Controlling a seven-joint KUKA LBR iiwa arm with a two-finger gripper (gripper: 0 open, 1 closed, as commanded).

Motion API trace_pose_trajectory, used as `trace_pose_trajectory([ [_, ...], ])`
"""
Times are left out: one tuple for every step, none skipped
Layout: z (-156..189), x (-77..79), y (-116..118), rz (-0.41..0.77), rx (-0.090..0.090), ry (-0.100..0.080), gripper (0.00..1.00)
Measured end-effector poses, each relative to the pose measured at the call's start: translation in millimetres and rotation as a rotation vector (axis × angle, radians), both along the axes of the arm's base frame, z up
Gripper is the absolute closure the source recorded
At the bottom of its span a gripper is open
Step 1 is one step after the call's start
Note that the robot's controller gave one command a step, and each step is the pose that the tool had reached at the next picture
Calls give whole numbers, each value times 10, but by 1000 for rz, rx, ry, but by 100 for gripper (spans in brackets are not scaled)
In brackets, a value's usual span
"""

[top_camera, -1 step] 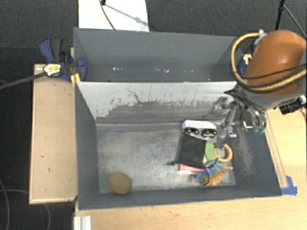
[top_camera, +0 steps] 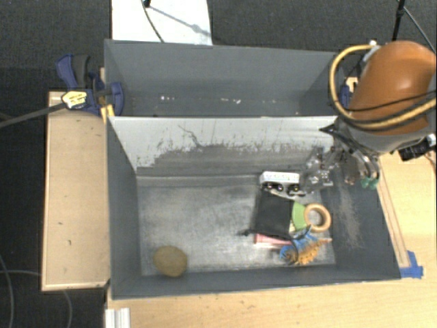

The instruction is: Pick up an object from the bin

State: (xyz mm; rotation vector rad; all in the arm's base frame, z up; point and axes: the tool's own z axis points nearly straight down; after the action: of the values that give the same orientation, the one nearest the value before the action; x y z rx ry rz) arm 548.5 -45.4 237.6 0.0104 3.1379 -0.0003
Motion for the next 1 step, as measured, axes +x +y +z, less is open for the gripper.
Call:
trace_pose_trajectory([
  [0,0,0,0,0,0,100],
])
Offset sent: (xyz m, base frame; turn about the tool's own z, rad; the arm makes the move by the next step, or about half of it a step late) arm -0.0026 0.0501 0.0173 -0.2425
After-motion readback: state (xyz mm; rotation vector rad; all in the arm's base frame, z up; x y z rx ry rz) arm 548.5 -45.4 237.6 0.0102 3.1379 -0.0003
